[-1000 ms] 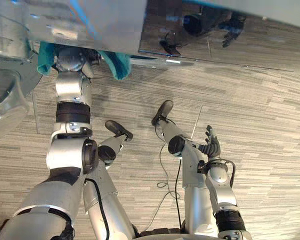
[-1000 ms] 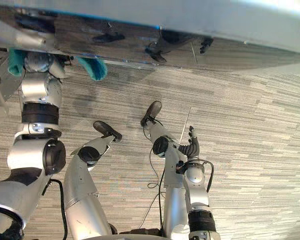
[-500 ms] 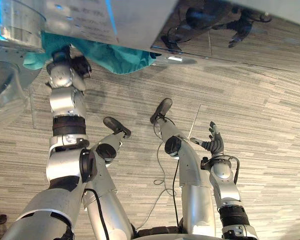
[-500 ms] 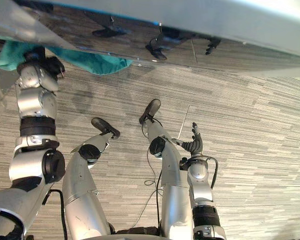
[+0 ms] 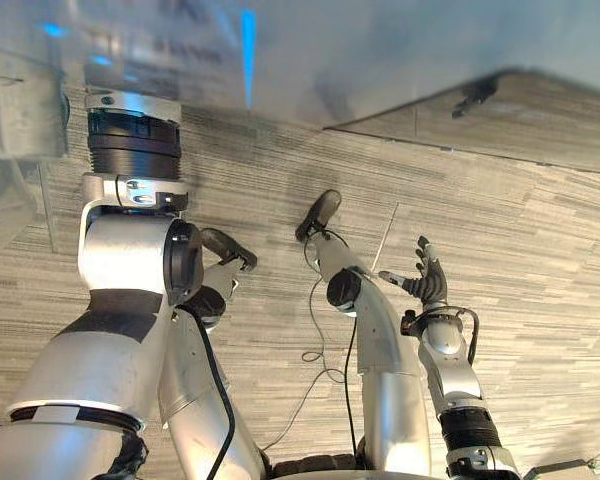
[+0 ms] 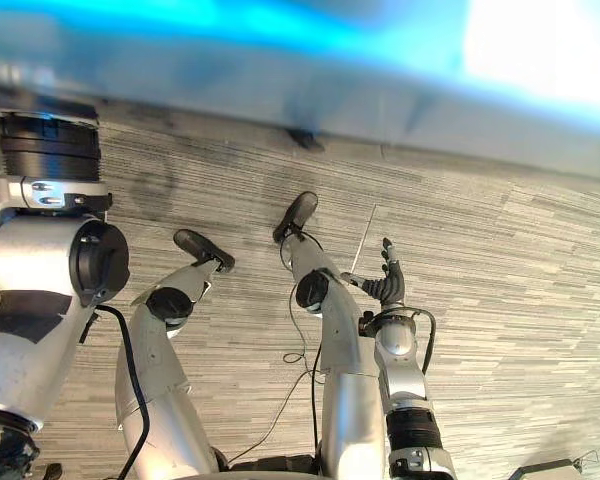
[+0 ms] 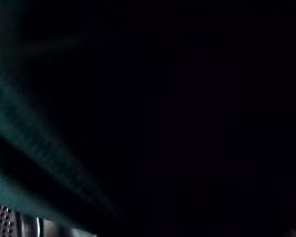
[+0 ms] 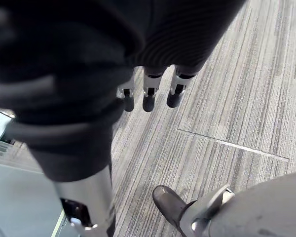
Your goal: Pick up the laundry basket with both hands and put the clothes into the washing machine.
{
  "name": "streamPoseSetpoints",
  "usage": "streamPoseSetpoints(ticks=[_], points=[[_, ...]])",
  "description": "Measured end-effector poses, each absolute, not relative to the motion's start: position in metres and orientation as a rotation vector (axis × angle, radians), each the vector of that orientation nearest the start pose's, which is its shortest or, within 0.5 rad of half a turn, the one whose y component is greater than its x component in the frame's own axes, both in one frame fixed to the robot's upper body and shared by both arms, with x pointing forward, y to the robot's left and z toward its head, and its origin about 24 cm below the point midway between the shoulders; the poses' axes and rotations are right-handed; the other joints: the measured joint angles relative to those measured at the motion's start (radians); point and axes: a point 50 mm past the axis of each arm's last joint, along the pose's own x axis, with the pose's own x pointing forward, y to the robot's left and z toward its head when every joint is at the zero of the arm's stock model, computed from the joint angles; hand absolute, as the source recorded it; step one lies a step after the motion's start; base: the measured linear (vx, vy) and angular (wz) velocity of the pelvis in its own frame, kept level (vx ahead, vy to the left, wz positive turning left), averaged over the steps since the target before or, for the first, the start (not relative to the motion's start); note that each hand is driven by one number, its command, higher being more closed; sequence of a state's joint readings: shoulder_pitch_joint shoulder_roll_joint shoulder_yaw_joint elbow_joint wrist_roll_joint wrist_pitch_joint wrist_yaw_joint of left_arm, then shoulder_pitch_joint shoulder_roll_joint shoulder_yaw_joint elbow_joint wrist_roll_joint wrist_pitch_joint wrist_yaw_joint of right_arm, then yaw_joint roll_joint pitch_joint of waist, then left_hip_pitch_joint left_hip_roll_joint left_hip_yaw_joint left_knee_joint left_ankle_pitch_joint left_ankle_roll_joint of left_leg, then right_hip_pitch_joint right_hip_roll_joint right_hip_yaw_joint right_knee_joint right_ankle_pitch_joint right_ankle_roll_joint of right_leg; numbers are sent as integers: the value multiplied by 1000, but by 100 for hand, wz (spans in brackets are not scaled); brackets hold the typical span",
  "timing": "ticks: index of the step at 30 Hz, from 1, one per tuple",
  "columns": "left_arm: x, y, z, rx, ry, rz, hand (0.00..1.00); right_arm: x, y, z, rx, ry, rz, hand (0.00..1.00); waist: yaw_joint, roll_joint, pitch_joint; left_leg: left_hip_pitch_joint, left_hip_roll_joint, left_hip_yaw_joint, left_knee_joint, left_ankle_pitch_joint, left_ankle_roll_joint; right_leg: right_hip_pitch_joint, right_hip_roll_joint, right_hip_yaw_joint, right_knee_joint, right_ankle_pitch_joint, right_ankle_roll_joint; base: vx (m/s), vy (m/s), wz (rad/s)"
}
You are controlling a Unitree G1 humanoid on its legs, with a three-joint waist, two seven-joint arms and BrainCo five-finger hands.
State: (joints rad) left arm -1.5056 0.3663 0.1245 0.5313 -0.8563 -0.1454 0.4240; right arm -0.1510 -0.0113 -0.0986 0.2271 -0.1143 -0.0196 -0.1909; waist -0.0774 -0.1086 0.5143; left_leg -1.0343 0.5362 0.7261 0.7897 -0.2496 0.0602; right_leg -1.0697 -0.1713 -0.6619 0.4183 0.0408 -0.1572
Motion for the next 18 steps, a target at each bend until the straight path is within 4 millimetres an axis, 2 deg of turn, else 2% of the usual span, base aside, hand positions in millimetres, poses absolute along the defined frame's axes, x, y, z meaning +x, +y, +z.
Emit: streamPoseSetpoints(ticks=[3, 5, 6, 8, 10, 11, 12, 14, 16, 18], points=[[335, 171, 444, -897, -907, -27, 0, 273, -178, 25, -127, 73, -251, 0, -2, 0, 0, -1, 16, 3, 14, 0, 0, 0, 10, 2, 0, 0, 0, 15, -21, -8], [334, 174, 446, -854, -922, -28, 0, 268, -182, 22, -143, 85, -255, 0, -2, 0, 0, -1, 21, 4, 15, 0, 0, 0, 13, 1, 0, 0, 0, 7, -9, -4], [336, 175, 447, -561, -950, 16, 0, 263, -191, 19, -163, 94, -265, 0, 3, 1, 0, 2, 20, 14, 11, 0, 0, -3, 14, 2, 0, 1, -2, 0, 0, 0], [338, 172, 447, 13, -965, 154, 0, 263, -194, 22, -176, 87, -256, 0, 8, 1, 0, 6, 20, 23, 10, 0, 0, -3, 14, 4, -4, 8, -14, 0, 0, 0], [352, 167, 434, 544, -904, 327, 0, 264, -191, 27, -180, 57, -232, 0, 13, 1, 0, 8, 19, 34, 11, -1, 1, -3, 12, 7, -10, 13, -17, 0, 0, 0], [356, 163, 430, 661, -886, 353, 0, 265, -190, 28, -180, 47, -224, 0, 16, 0, 0, 10, 19, 39, 11, -2, 3, -3, 11, 8, -11, 15, -16, 0, 0, 0], [361, 156, 421, 904, -859, 399, 0, 265, -187, 31, -174, 23, -218, 0, 21, 0, 0, 18, 19, 50, 10, -5, 8, -1, 12, 14, -15, 19, -13, 8, -3, -10], [374, 147, 398, 1173, -790, 408, 0, 266, -185, 40, -166, -32, -211, 0, 23, 1, 0, 38, 20, 73, 9, -11, 17, 0, 17, 32, -24, 29, -5, 8, -9, -19], [383, 149, 382, 1275, -715, 396, 0, 266, -181, 45, -165, -61, -191, 0, 10, 1, 0, 39, 25, 77, 10, -15, 21, 3, 28, 35, -44, 35, 4, 5, -35, -18], [390, 155, 368, 1225, -642, 371, 0, 266, -179, 46, -158, -64, -186, 0, 5, 1, 0, 37, 33, 86, 11, -15, 20, 2, 39, 35, -64, 40, 11, 3, -49, -15]])
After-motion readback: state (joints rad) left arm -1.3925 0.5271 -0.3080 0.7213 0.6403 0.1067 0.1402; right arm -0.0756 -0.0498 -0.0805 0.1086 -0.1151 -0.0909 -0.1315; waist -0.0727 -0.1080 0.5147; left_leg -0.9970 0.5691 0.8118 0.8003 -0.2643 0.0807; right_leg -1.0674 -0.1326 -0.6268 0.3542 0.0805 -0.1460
